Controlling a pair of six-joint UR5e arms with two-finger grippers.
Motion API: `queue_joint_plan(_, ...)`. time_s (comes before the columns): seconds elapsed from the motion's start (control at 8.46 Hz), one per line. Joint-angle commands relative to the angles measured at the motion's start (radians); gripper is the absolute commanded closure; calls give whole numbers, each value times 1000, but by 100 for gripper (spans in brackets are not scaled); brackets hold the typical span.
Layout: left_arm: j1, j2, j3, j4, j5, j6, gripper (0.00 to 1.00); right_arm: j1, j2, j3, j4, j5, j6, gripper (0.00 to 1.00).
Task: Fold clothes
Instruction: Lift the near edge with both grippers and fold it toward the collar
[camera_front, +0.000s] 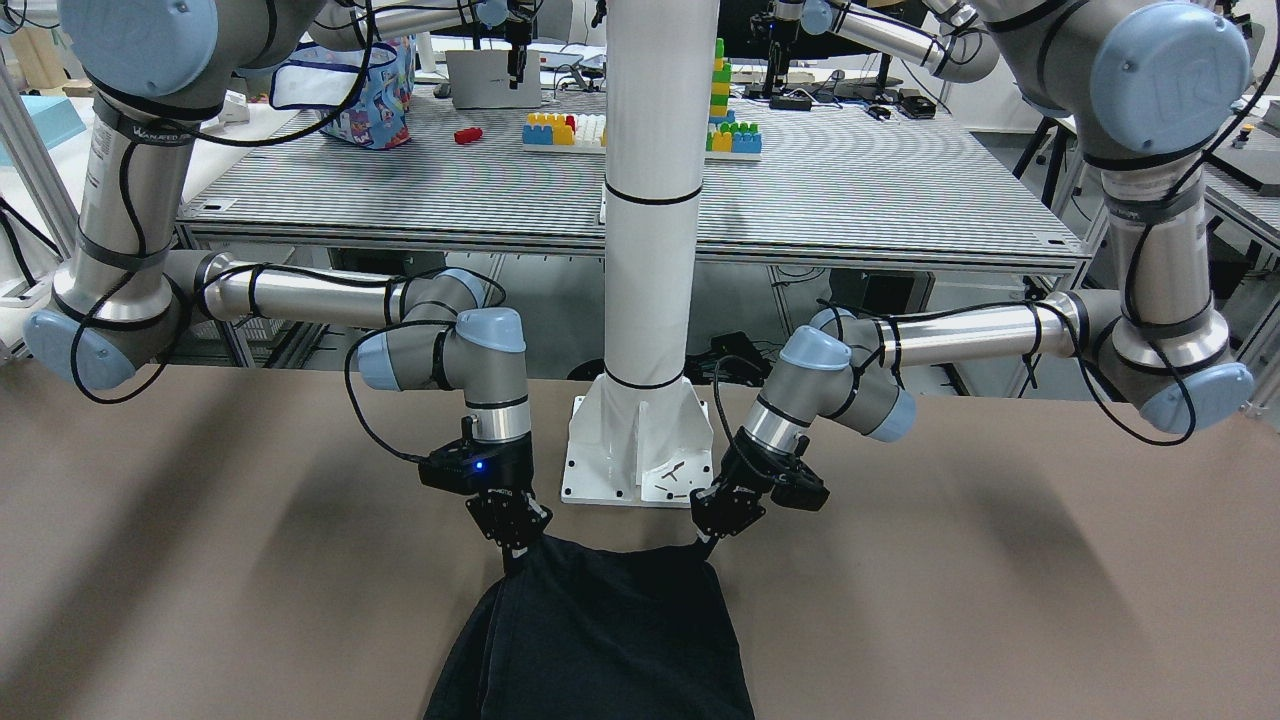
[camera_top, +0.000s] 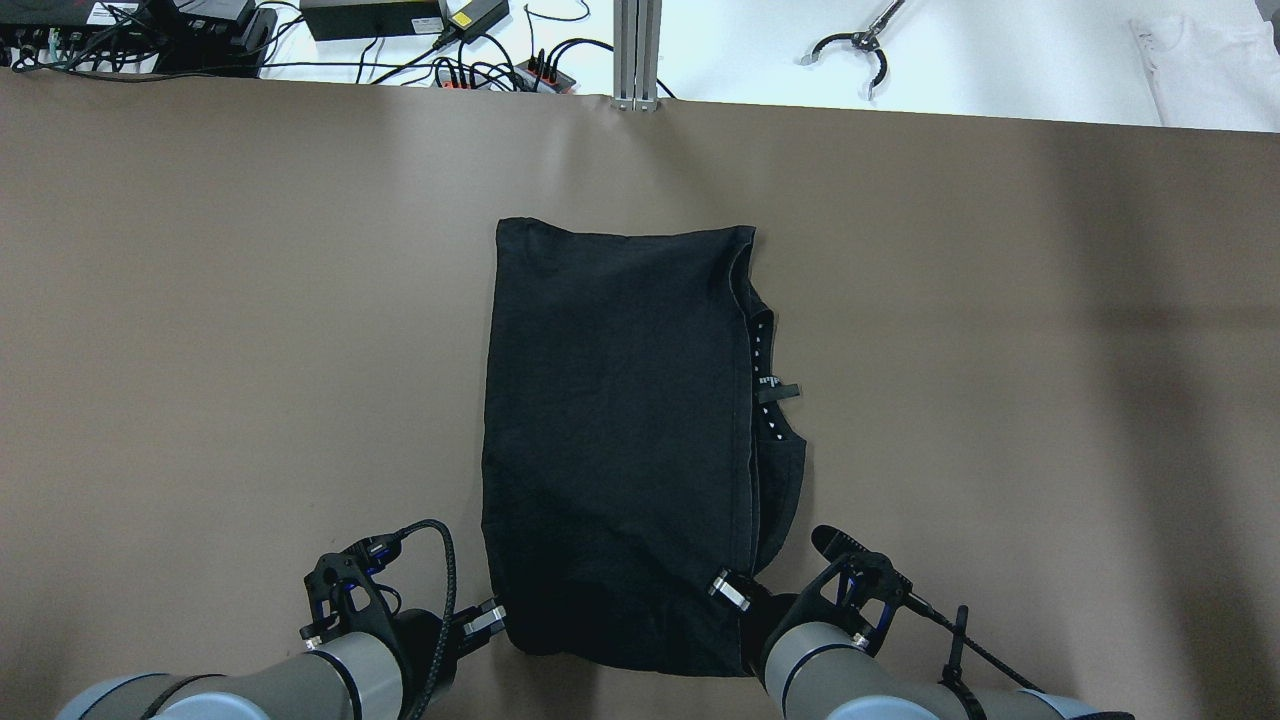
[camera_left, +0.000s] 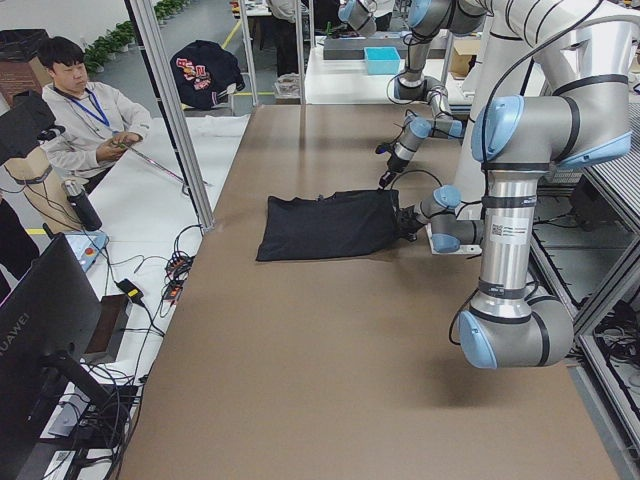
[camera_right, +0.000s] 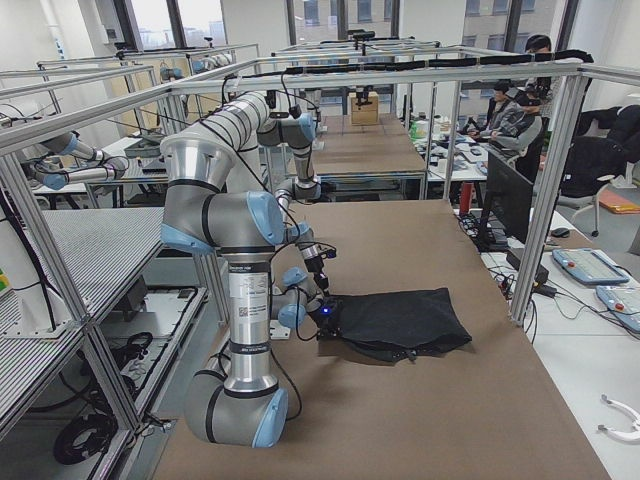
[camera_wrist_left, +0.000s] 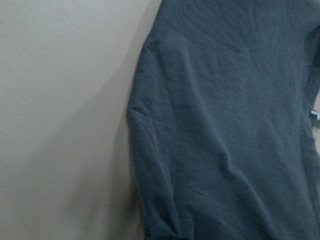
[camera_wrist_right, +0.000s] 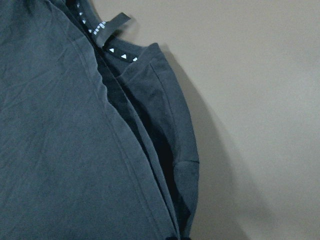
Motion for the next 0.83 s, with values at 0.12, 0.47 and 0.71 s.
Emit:
queue_joint_plan(0.12, -63, -90, -292, 394, -122, 18, 100, -14, 1, 157, -112, 6, -14, 100)
queue_joint_plan(0.47, -328, -306, -208, 636, -350, 143, 100, 148, 47, 104, -149, 96, -139, 100)
queue_joint_plan(0.71, -453, -387, -60, 641, -411, 231, 100, 278, 163, -3, -197, 144, -175, 100)
